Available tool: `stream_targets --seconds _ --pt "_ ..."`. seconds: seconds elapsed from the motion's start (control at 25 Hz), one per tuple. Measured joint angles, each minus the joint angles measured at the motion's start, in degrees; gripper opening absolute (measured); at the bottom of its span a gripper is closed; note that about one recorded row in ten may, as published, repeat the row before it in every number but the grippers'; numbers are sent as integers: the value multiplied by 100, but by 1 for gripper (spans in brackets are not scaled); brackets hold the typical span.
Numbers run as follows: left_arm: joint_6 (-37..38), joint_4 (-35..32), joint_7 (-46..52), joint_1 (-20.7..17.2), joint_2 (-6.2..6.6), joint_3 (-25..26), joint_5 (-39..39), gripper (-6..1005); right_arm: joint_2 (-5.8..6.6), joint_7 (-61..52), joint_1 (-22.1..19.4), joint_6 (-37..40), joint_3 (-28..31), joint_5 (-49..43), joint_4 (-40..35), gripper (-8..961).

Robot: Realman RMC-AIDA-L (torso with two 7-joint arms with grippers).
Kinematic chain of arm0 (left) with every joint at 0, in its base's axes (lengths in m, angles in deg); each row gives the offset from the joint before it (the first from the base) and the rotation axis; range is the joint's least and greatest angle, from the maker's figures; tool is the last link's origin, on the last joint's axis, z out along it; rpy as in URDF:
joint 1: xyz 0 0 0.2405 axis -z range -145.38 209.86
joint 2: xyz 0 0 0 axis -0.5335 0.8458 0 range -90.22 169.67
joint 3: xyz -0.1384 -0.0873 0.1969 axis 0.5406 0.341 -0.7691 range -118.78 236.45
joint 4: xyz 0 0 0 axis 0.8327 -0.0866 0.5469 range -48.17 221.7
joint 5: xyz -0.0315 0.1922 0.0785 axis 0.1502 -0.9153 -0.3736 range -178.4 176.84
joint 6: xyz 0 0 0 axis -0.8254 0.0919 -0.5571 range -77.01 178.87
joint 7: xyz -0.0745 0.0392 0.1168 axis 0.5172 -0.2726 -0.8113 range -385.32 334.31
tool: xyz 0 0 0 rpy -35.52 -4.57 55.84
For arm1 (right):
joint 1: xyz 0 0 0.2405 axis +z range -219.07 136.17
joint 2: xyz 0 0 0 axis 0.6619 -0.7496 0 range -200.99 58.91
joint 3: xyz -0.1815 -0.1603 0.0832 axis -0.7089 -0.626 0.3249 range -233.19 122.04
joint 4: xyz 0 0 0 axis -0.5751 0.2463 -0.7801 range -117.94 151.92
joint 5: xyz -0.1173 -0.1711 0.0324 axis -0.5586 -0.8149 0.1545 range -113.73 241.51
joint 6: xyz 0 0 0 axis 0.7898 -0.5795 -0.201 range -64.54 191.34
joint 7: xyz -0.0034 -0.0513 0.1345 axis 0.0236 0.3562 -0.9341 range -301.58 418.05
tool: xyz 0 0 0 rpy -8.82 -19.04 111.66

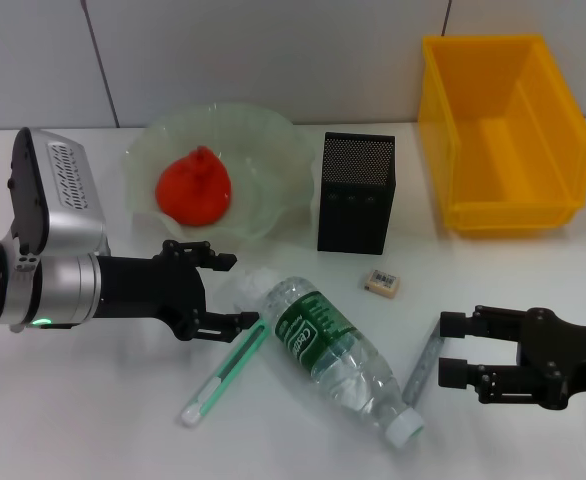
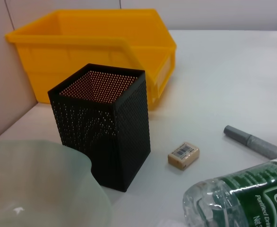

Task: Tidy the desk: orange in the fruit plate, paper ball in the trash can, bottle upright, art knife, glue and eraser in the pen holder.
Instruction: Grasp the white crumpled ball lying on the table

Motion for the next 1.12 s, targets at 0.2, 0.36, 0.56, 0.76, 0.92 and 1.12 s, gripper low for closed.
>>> stream_targets --seconds 0.2,0.36,0.56,0.76,0.92,1.12 --pt "-199 3 -20 16 -6 -170 4 815 0 -9 0 1 0 0 0 786" --pt "-363 8 -20 22 -19 -362 18 815 0 -11 0 -7 0 0 0 786" --pt "-601 20 -20 46 -23 -522 94 814 0 -12 0 -10 0 0 0 786" --pt "-754 129 -20 119 -22 -582 106 814 -6 -12 0 -14 0 0 0 786" --pt "-893 215 -20 196 -23 -658 107 814 -9 -11 0 -19 0 0 0 786" --pt "-1081 218 -19 220 -45 -808 131 814 -9 -10 0 -19 0 7 0 786"
